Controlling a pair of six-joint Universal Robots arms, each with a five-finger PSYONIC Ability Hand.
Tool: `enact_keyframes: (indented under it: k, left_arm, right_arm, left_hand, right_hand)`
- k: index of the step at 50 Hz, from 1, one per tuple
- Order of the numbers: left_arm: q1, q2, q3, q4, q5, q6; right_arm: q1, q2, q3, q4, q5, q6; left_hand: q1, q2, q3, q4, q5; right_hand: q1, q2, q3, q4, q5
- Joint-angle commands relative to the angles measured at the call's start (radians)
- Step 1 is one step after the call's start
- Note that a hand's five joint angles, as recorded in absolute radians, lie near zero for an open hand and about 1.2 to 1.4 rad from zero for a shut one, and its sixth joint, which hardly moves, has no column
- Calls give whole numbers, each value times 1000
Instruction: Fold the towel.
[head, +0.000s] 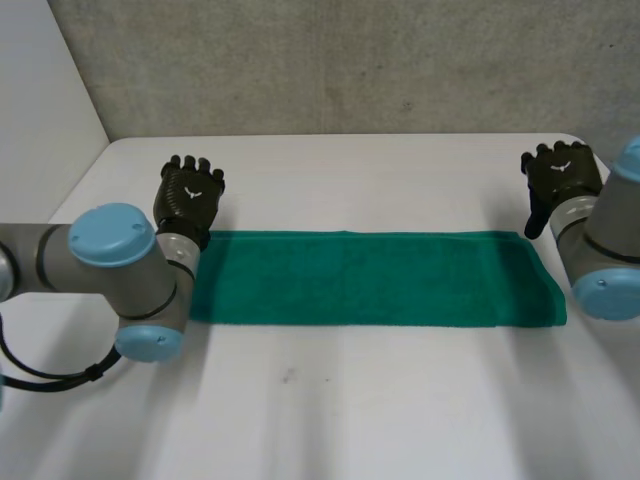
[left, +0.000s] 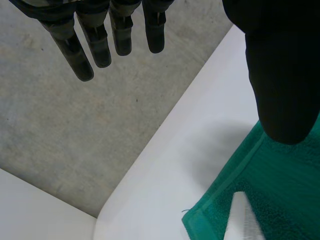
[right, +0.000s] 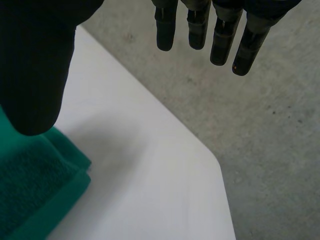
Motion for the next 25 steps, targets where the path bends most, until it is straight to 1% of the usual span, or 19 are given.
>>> enact_keyframes:
  k: [1, 5, 7, 9, 11, 13, 17, 18, 20, 22, 25]
  left_arm:
    - [-5, 216, -197, -10, -2, -2]
    - [-5, 336, -308, -10, 1, -26]
    - [-5, 352, -324, -10, 1, -34]
    - [-6, 388, -370, -10, -1, -83]
    - [-6, 395, -382, -10, -1, -99]
    - [-9, 410, -421, -10, -2, -169]
    - [-19, 413, -459, -4, -2, -244]
    - [-22, 408, -465, 0, -4, -259]
    - [-23, 405, -467, 0, -7, -263]
    - [-28, 398, -467, -1, -24, -266]
    - [-36, 390, -467, 0, -57, -266]
  right_arm:
    - [-44, -266, 239, 78, -104, 48]
    - [-95, -350, 368, 202, -195, 53]
    - [-100, -356, 385, 216, -206, 53]
    - [-117, -369, 448, 234, -232, 53]
    - [-124, -370, 476, 228, -238, 53]
    - [-135, -370, 500, 218, -249, 53]
    - [-147, -366, 530, 173, -270, 53]
    - [-152, -360, 540, 147, -278, 53]
    - [-166, -349, 553, 97, -281, 44]
    - [-169, -340, 553, 86, -281, 42]
    - [-175, -277, 539, 52, -278, 42]
  left_hand:
    - [-47, -27, -37, -26, -29]
    - [-47, -27, -37, -26, -29]
    - [-47, -27, -37, -26, -29]
    - [-42, -21, -32, -21, -23]
    - [-39, -18, -29, -18, -20]
    - [-33, -13, -23, -12, -14]
    - [-27, -7, -17, -6, -8]
    - [-27, -7, -17, -6, -8]
    - [-27, -7, -17, -6, -8]
    - [-30, -10, -20, -9, -11]
    - [-30, -10, -20, -9, -11]
  right_hand:
    - [-34, -51, -40, -61, -75]
    - [-34, -51, -40, -61, -75]
    - [-34, -51, -40, -61, -75]
    - [-27, -44, -33, -54, -68]
    - [35, 18, 29, 8, -6]
    - [70, 53, 64, 43, 29]
    - [123, 106, 117, 96, 82]
    - [178, 161, 173, 151, 137]
    - [258, 241, 252, 231, 217]
    - [267, 250, 261, 240, 226]
    - [366, 350, 361, 339, 325]
